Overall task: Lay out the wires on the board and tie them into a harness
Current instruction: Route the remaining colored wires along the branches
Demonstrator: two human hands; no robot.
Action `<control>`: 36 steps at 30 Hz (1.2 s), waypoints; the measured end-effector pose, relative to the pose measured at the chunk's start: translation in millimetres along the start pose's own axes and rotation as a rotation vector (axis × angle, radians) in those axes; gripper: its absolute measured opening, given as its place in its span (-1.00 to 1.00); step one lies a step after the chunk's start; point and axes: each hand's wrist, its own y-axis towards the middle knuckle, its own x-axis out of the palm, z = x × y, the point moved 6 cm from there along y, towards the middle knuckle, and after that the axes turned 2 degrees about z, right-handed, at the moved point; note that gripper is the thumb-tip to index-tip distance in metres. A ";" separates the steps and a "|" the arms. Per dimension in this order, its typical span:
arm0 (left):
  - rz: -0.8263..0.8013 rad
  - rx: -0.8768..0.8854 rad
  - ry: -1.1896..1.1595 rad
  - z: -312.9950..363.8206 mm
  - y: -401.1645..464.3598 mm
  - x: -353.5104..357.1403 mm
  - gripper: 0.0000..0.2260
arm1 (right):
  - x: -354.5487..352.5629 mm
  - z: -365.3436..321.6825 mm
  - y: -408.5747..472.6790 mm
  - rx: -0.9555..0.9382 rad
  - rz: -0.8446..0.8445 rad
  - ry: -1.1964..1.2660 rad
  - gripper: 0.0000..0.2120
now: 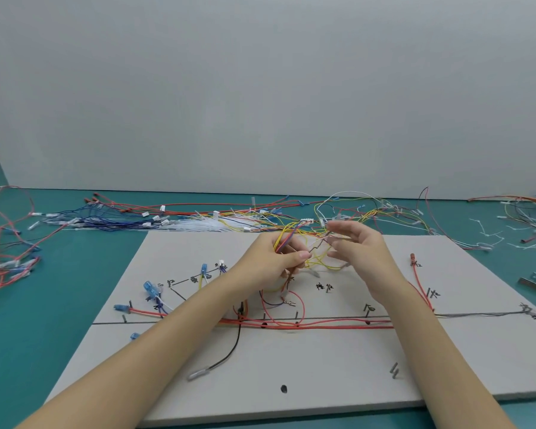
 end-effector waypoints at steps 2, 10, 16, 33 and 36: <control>-0.025 0.014 -0.004 1.1 -1.1 1.0 -0.98 | 0.9 -0.8 1.5 -0.053 -0.012 -0.189 -0.65; -0.069 0.036 0.056 2.3 -2.8 -2.9 -0.89 | -0.7 -9.3 18.0 -0.259 -0.005 -0.695 -0.85; -0.017 0.004 0.031 -0.8 -2.0 -16.1 -0.95 | 1.0 -16.6 22.6 -0.493 -0.102 -0.949 -0.83; -0.162 -0.301 -0.871 -6.0 -7.9 -40.4 -0.91 | -47.9 -3.4 39.0 -0.275 0.410 -0.858 -0.82; -0.267 -0.318 -0.761 -2.5 -11.5 -35.8 -0.93 | -43.0 -9.9 39.4 -0.250 0.410 -0.912 -0.81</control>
